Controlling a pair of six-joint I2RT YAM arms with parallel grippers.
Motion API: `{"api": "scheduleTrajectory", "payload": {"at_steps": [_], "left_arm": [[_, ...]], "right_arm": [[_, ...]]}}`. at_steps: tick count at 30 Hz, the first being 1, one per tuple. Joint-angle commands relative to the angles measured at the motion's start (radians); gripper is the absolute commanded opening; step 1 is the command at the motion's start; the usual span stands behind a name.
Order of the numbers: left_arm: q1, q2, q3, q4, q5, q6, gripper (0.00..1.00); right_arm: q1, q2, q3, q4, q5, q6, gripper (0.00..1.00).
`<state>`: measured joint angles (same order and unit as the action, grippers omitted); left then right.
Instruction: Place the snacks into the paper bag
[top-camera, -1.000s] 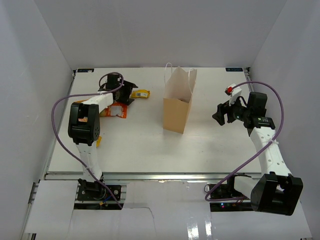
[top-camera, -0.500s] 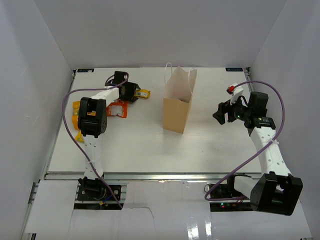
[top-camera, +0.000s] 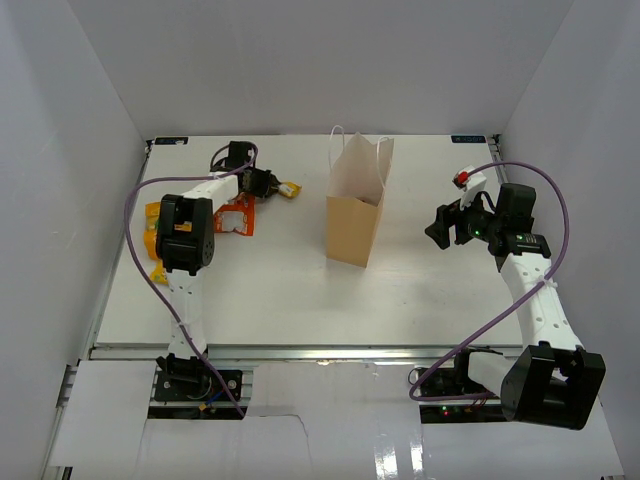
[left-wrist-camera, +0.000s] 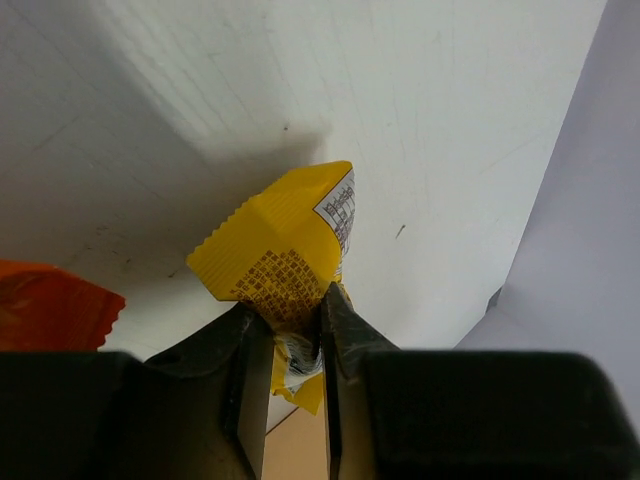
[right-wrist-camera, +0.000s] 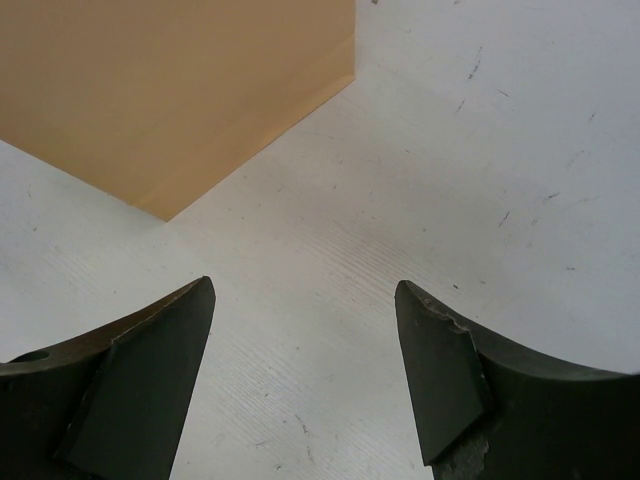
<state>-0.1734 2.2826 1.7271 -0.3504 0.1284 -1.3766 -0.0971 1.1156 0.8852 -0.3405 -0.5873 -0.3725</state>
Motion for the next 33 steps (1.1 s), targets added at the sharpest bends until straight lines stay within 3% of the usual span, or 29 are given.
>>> {"api": "scheduleTrajectory", "payload": {"at_steps": [1, 5, 14, 23, 33], "left_arm": [[-0.003, -0.130, -0.006, 0.050, 0.030, 0.089, 0.26], [-0.002, -0.291, -0.119, 0.186, 0.083, 0.246, 0.24], [-0.011, -0.678, -0.351, 0.427, 0.270, 0.385, 0.21], [-0.101, -0.761, -0.160, 0.400, 0.358, 0.568, 0.19], [-0.333, -0.652, 0.080, 0.177, 0.183, 0.844, 0.19]], "right_arm": [[-0.004, -0.002, 0.029, 0.028, -0.022, 0.010, 0.79], [-0.006, 0.000, 0.032, 0.026, -0.020, 0.009, 0.79], [-0.006, 0.006, 0.038, 0.023, -0.020, 0.001, 0.79], [-0.006, 0.018, 0.052, 0.024, -0.049, 0.001, 0.79], [-0.006, -0.002, 0.054, 0.012, -0.052, -0.003, 0.79]]}}
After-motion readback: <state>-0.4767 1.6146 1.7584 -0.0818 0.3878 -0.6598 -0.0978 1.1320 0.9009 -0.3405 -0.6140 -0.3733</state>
